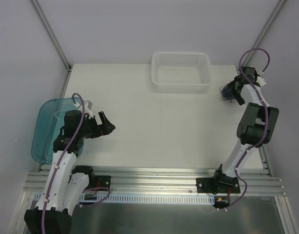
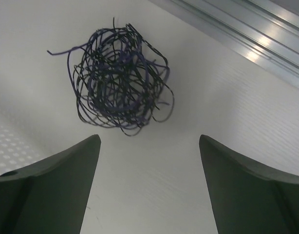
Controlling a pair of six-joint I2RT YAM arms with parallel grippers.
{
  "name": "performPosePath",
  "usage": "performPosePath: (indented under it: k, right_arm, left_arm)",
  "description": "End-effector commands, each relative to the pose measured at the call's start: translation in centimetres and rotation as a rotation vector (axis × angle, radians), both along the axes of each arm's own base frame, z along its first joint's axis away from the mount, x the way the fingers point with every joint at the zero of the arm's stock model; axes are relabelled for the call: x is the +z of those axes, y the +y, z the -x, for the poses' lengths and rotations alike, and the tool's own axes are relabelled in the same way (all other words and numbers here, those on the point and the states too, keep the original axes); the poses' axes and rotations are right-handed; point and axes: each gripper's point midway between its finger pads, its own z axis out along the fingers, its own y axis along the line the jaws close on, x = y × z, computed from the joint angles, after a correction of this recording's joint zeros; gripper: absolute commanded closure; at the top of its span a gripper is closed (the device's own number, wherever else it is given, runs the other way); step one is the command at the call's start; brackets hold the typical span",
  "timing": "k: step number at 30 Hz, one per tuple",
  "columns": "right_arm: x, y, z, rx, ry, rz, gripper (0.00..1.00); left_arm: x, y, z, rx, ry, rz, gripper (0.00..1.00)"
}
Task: Untangle the cables
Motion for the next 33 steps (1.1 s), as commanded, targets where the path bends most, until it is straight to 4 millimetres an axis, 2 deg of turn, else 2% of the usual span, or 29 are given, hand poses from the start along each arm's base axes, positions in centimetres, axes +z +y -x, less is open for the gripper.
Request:
performPosePath:
  k: [1,2,6,9,12,13,15,16,18,19,20,22,23,24,25,26,27,28,29,31,32,33]
  right_arm:
    - [1.5,-0.5,-5.5,-0.008,-0.164,-0.035,0.13]
    - [0.1,-0.9,-6.6,-0.011,-0.154,-0.046,0.13]
    - [-2.9,-0.7,-8.5,-0.006,-0.130,-0.102,0.13]
    - [-4.6,-0.7,-8.1,-0.026,-0.094,-0.130,0.20]
    - [-5.0,-0.5,-7.7,-0.016,-0.086,-0.130,0.40]
    - [-5.1,-0.2,-7.1,-0.008,-0.078,-0.136,0.52]
    - [-5.1,0.2,-6.2,0.016,-0.061,-0.130,0.65]
    - [-4.8,0.6,-5.4,0.031,-0.056,-0.133,0.77]
    - [-4.3,1.5,-4.3,0.087,-0.044,-0.131,0.88]
    - [-3.8,2.4,-4.0,0.133,-0.047,-0.146,0.97]
    - [-2.8,3.7,-2.8,0.173,-0.050,-0.148,0.99]
    - [-2.0,5.9,-1.3,0.278,-0.032,-0.147,0.99]
    - [-0.4,7.8,0.3,0.333,-0.035,-0.136,0.99]
    - [-0.1,9.8,1.4,0.425,-0.014,-0.112,0.99]
    - [0.9,10.6,2.4,0.473,-0.031,-0.120,0.99]
    - [1.9,13.1,4.2,0.556,-0.039,-0.109,0.99]
    - [2.6,14.6,5.3,0.612,-0.051,-0.105,0.99]
    - [3.2,17.3,6.4,0.728,-0.068,-0.110,0.99]
    - [4.0,19.4,8.4,0.809,-0.093,-0.112,0.99]
    - [4.4,23.1,10.8,0.979,-0.113,-0.123,0.99]
    - [4.9,26.0,12.4,1.085,-0.124,-0.129,0.99]
    - [5.3,27.6,14.0,1.162,-0.142,-0.137,0.99]
  left_arm:
    - [-0.1,-0.3,-0.6,-0.027,-0.003,0.014,0.01]
    - [-0.2,-0.2,-0.7,-0.019,0.002,0.011,0.01]
    - [-0.7,-0.2,-0.9,-0.019,0.027,0.008,0.01]
    - [-0.9,-0.3,-0.9,-0.023,0.040,0.010,0.01]
    - [-0.7,-0.2,-0.9,-0.024,0.031,0.010,0.01]
    - [-0.7,-0.2,-0.9,-0.024,0.030,0.010,0.01]
    - [-0.6,-0.3,-0.8,-0.023,0.024,0.011,0.01]
    - [-0.5,-0.3,-0.8,-0.024,0.019,0.014,0.01]
    - [-0.3,-0.4,-0.7,-0.033,0.006,0.019,0.01]
    - [-0.4,-0.6,-0.6,-0.040,0.010,0.025,0.01]
    - [-0.2,-0.8,-0.5,-0.048,0.004,0.031,0.01]
    - [-0.1,-1.1,-0.4,-0.063,-0.001,0.046,0.01]
    - [0.1,-1.4,-0.3,-0.079,-0.006,0.058,0.01]
    - [0.0,-1.6,-0.2,-0.087,-0.002,0.065,0.01]
    - [0.1,-1.8,-0.2,-0.094,-0.005,0.073,0.01]
    - [0.2,-2.1,0.0,-0.112,-0.003,0.089,0.01]
    - [0.2,-2.4,0.0,-0.124,-0.002,0.098,0.01]
    - [0.2,-2.7,0.2,-0.141,0.000,0.107,0.01]
    - [0.3,-3.1,0.3,-0.158,0.002,0.121,0.01]
    - [0.3,-3.5,0.5,-0.178,0.007,0.134,0.01]
    - [0.3,-3.7,0.5,-0.190,0.009,0.139,0.01]
    - [0.4,-4.1,0.7,-0.214,0.008,0.154,0.01]
